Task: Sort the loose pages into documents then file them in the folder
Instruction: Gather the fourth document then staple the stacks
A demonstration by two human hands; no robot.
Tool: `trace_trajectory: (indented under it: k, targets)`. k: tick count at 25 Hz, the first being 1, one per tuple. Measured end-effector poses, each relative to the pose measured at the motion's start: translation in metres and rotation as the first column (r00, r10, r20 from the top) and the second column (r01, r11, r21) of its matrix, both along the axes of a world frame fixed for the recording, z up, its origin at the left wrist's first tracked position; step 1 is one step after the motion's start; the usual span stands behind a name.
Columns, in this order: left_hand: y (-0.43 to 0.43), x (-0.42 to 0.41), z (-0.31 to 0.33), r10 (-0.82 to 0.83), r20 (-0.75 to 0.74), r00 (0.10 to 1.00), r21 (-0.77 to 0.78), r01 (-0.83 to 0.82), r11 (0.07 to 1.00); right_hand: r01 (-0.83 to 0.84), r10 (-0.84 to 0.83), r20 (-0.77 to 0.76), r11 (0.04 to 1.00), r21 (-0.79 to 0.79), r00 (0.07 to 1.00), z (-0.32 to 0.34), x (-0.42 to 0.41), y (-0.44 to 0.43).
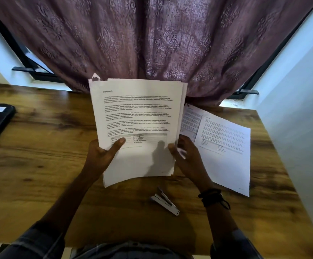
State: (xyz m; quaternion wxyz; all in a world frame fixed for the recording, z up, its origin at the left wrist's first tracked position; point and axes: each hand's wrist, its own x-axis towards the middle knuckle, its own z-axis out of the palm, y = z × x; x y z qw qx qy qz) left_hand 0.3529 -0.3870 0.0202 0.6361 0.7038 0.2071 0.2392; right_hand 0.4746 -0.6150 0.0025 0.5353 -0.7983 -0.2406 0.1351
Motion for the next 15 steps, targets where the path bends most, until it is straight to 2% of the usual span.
trace_trajectory:
  k: [2,3,5,6,9,10,11,13,15]
  targets:
    - [-0.004,0.001,0.008,-0.001,0.0,1.0,-0.008,0.001,1.0,0.202,-0.179,0.113,0.95,-0.238,0.977,-0.019,0.016,-0.027]
    - [-0.006,0.0,0.011,0.003,0.002,1.0,-0.012,-0.003,1.0,0.302,-0.244,0.19,0.864,-0.402,0.951,-0.03,0.024,-0.043]
    - [-0.011,-0.002,0.017,0.019,0.015,1.0,-0.024,-0.019,1.0,0.33,-0.245,0.221,0.69,-0.644,0.944,-0.05,0.027,-0.067]
    - [-0.013,-0.003,0.019,0.027,0.027,0.999,-0.036,-0.026,0.999,0.283,-0.187,0.214,0.663,-0.693,0.959,-0.056,0.022,-0.07]
    - [-0.021,-0.005,0.024,0.036,0.045,0.998,-0.062,-0.033,0.998,0.136,0.029,0.242,0.76,-0.636,0.97,-0.055,0.003,-0.06]
    - [-0.022,-0.005,0.026,0.035,0.045,0.998,-0.069,-0.032,0.997,0.148,-0.005,0.246,0.809,-0.568,0.969,-0.051,0.003,-0.057]
    - [-0.023,-0.006,0.028,0.031,0.043,0.999,-0.069,-0.028,0.997,0.233,-0.114,0.258,0.836,-0.498,0.959,-0.046,0.008,-0.057]
    - [-0.023,-0.008,0.031,0.015,0.04,0.999,-0.051,-0.013,0.999,0.433,-0.343,0.268,0.767,-0.473,0.9,-0.041,0.028,-0.067]
    - [-0.022,-0.011,0.034,0.012,0.031,0.999,-0.04,-0.011,0.999,0.46,-0.408,0.238,0.628,-0.628,0.881,-0.035,0.045,-0.079]
